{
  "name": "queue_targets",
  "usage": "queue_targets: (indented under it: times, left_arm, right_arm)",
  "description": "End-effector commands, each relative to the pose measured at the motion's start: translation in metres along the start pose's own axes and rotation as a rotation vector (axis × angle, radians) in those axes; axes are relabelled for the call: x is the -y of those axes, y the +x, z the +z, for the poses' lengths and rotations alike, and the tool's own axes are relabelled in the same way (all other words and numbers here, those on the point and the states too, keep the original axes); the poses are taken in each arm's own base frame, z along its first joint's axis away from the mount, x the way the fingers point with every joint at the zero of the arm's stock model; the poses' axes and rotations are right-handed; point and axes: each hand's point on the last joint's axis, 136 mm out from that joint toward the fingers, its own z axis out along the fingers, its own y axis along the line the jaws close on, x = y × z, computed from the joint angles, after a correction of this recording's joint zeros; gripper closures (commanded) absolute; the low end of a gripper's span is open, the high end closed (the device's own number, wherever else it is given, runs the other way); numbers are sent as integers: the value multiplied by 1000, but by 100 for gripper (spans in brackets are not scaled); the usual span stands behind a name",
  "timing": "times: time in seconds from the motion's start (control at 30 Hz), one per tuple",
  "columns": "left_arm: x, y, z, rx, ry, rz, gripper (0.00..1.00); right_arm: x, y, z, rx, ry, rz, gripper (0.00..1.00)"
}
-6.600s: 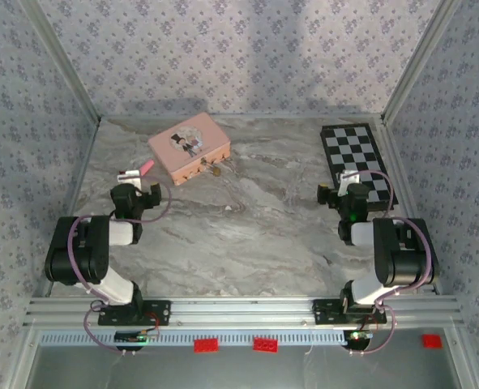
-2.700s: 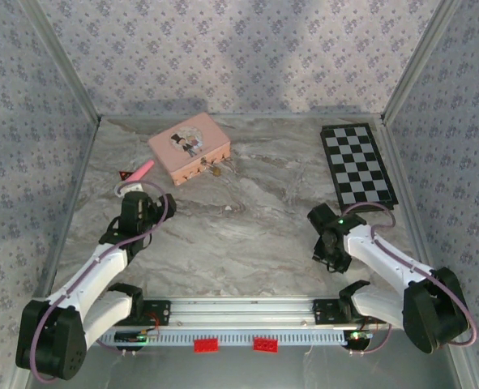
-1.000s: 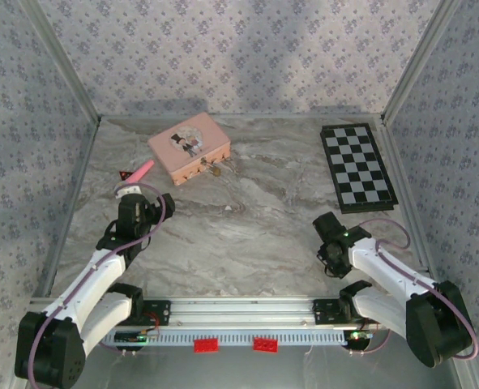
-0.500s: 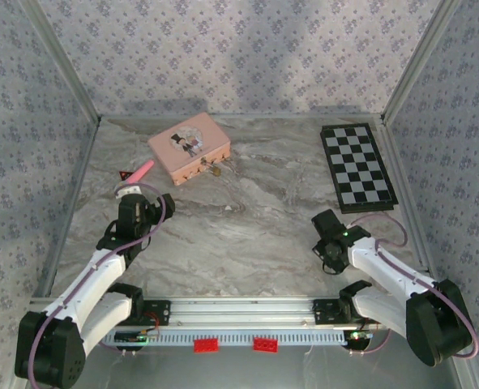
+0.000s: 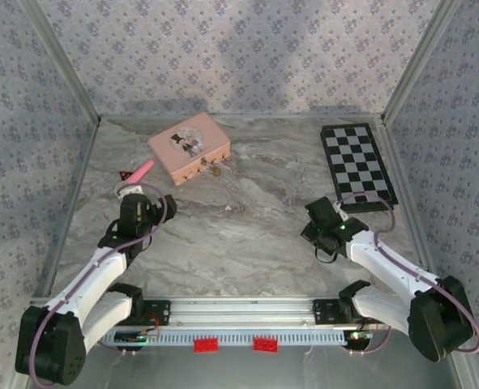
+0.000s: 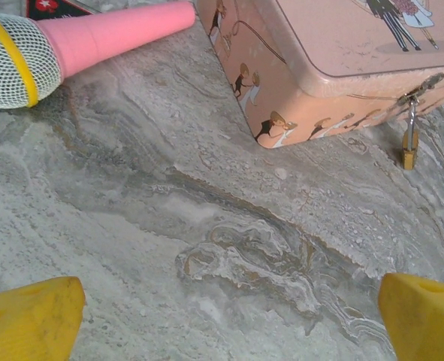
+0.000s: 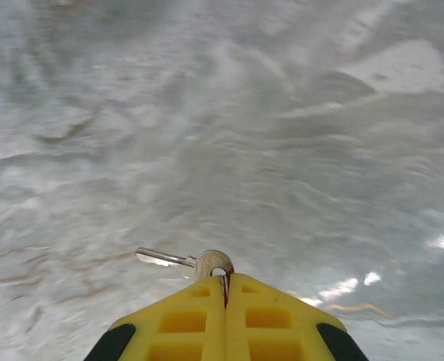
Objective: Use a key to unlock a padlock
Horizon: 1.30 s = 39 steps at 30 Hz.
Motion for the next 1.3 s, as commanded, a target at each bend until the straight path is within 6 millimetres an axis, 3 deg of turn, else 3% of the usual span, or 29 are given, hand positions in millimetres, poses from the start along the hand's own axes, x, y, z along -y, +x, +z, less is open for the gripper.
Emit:
queue_targets:
  times: [0.0, 0.27, 0.67, 0.93, 1.27]
  left_arm:
    - [16, -7, -2, 18, 70, 16, 0]
    - [49, -5, -10, -47, 220, -48, 0]
    - [96, 10, -22, -172, 368, -139, 0]
    - [106, 10, -23, -172, 389, -199, 0]
    - [150, -10, -50, -145, 642, -248, 0]
  right_arm:
    - [-36, -12, -9, 39, -99, -94, 97]
    - [-103, -13, -19, 53, -293, -218, 100]
    - [-182, -5, -30, 91, -564, -308, 100]
    - [-212, 6, -31, 112, -653, -367, 100]
    - [-226, 9, -44, 155, -792, -394, 100]
